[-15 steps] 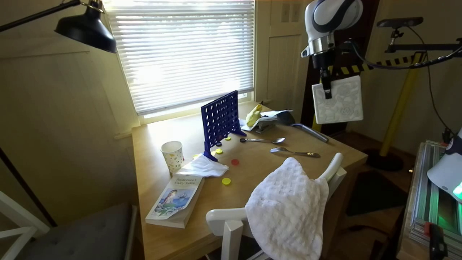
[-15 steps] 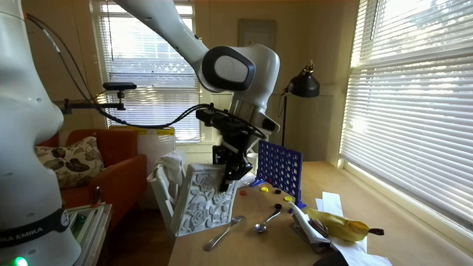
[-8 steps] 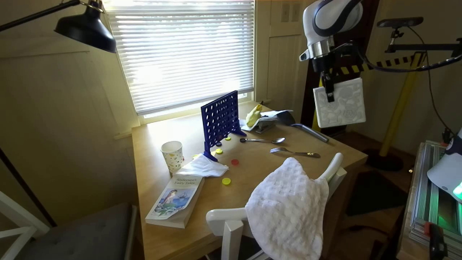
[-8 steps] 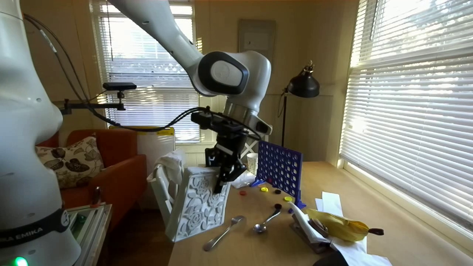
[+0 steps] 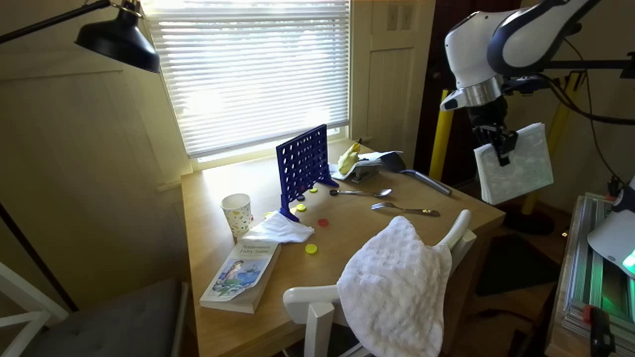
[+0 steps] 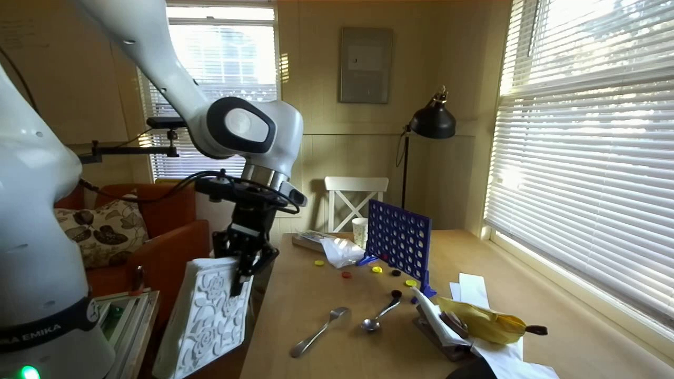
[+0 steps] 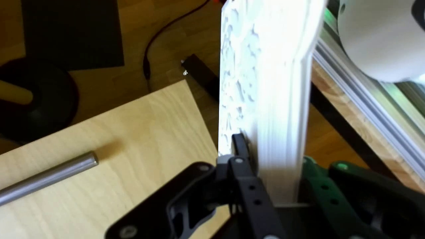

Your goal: Move the bag to the right, move the book slightly backward, pick up the blue object and move it to the right

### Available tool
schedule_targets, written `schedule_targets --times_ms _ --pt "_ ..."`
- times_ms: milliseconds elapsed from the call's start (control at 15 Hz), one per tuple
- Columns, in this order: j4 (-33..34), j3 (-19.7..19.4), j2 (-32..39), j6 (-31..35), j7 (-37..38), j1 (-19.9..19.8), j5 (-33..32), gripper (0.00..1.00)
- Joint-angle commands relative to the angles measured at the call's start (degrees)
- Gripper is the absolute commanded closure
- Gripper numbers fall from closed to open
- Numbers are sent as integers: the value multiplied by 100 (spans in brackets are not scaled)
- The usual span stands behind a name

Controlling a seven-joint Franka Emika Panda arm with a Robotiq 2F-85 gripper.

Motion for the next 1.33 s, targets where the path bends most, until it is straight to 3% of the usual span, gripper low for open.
schedule_targets --times_ms 0,333,600,800,933,1067,1267 --pt "-104 2 -409 -62 -458 118 -681 94" --pt "-20 3 -199 844 -818 106 -1626 94" --pt "-33 -107 19 2288 -1047 79 -1940 94" --pt "-41 -292 217 3547 -1015 4 -1649 94" --pt "-39 -340 316 3981 -802 -84 -1542 94" --pt "-38 -406 437 4159 -686 -65 -1158 94" --pt "-38 -404 403 3729 -386 -41 -494 94"
